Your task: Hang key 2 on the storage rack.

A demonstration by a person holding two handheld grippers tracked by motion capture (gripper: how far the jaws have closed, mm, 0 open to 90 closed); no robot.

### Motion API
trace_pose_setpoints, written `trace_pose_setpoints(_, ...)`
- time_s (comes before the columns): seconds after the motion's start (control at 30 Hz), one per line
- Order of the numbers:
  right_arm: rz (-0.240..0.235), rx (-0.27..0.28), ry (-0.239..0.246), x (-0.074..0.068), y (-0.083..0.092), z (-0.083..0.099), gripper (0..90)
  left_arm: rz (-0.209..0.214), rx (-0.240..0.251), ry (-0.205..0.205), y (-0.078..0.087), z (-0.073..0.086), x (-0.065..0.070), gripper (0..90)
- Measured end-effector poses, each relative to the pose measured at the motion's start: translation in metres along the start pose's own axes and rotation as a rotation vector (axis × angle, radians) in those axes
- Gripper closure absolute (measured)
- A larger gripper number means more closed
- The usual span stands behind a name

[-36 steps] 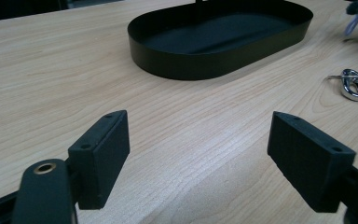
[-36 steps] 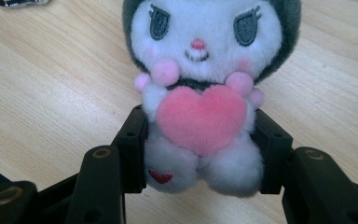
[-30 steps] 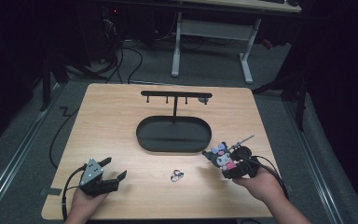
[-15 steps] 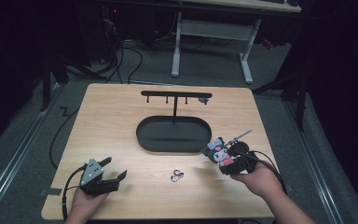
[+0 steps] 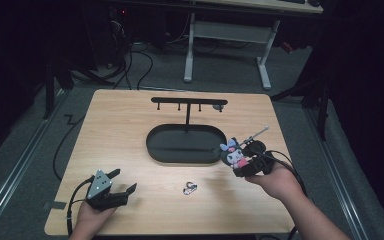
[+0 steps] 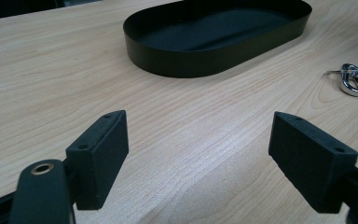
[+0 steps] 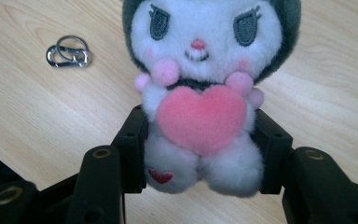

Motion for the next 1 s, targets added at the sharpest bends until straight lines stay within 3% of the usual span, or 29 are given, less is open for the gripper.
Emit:
trace_pose_setpoints(0.77,0.007,0.038,0.02,0.006,0.037,-0.048,49.2,0.007,-0.001,-0.002,0.001,0.0,0.0,20.5)
trace_pose_setpoints(1.0,0.003,0.046,0.004,0.007,0.044,-0.058,49.2,0.009,-0.001,-0.002,0.001,0.0,0.0,20.5)
Point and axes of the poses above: each handheld gripper's, and its own axes: y roughly backward along the jaws, z roughly out of its underside, x roughly to its right, the point moved 9 cm from there along -y, roughly forward along the jaws, and after that the axes turned 3 degrees about y, right-handed, at the moved point
